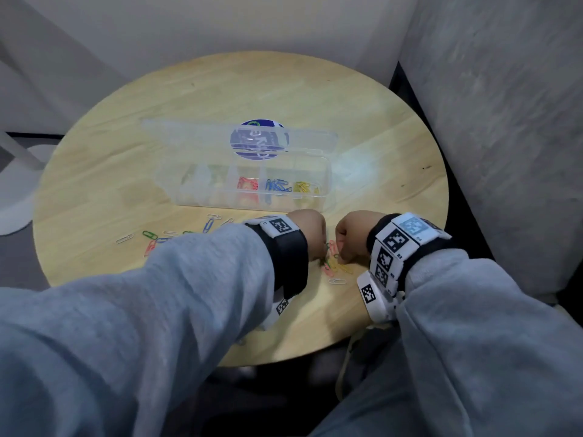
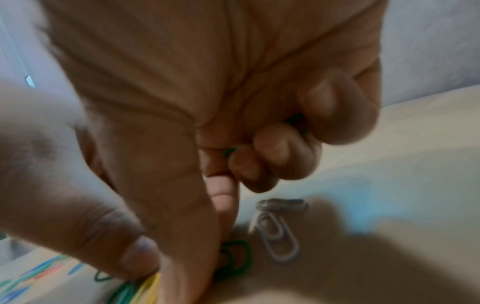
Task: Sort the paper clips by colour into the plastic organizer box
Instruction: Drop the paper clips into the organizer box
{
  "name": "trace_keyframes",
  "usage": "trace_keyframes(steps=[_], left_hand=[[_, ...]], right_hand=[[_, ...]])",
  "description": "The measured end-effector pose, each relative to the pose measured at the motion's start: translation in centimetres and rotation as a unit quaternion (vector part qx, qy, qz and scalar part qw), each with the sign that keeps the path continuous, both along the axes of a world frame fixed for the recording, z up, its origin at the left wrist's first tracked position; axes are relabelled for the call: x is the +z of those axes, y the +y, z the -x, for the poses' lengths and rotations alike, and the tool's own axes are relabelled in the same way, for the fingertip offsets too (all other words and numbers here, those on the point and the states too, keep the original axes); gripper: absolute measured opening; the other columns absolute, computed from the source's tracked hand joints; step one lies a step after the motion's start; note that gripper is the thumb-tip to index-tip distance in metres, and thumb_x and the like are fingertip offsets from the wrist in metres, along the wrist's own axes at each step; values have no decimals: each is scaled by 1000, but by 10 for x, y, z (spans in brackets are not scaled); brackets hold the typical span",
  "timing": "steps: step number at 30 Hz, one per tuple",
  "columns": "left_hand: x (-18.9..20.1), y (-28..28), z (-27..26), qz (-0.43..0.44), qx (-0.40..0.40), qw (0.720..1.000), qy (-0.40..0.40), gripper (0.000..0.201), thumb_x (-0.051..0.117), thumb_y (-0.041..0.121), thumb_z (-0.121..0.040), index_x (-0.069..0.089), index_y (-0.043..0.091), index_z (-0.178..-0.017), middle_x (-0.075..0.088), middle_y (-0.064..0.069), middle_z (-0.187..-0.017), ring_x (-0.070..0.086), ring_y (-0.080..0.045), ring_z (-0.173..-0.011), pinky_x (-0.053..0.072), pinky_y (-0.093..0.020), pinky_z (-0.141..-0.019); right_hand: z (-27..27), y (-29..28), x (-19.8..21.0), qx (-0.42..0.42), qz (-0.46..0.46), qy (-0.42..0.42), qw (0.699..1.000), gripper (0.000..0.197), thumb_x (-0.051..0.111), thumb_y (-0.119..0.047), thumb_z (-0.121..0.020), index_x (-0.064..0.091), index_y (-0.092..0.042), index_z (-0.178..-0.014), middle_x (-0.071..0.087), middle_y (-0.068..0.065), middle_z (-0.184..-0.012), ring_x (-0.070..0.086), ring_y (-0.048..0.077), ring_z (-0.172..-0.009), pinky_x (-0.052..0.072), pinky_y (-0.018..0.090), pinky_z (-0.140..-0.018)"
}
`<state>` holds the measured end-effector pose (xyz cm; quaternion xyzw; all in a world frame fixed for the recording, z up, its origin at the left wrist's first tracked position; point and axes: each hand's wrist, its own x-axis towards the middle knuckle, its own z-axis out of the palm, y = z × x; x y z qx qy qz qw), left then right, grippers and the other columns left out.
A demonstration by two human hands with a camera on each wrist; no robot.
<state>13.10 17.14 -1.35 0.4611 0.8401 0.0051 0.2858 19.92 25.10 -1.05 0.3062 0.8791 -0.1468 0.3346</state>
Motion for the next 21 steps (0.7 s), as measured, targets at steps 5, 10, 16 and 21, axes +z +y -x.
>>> trace_keyframes(steps=[5,10,16,21], left_hand=[[-2,-5,2,10,6,1000,-8,24,60,18,-82,70,9,-101,70,-8,-102,65,-26,-96,43,-27,-69],[-3,-20,16,1,35,998,-54,10,60,15,-81,68,14,-87,61,-4,-79,54,-21,-73,42,-23,-61],[9,-50,45,-81,155,964,-201,22,64,19,-81,55,19,-61,50,-4,-66,42,-18,-56,35,-23,-53],[29,-75,62,-192,340,833,-392,25,49,5,-90,46,11,-66,37,-3,-61,32,-11,-49,27,-18,-43]], right_hand=[[0,3,0,-28,3,-12,1000,31,68,-26,-80,68,-5,-103,61,5,-90,55,20,-83,46,29,-77],[-5,8,14,-107,40,60,992,16,66,-21,-78,68,-7,-83,69,5,-78,62,20,-69,51,27,-68],[-13,7,25,-244,158,174,941,19,59,-5,-84,51,-10,-68,59,8,-68,51,21,-60,44,27,-61],[-8,-14,22,-439,294,240,814,32,33,3,-96,49,-4,-70,41,10,-68,43,16,-57,42,21,-51]])
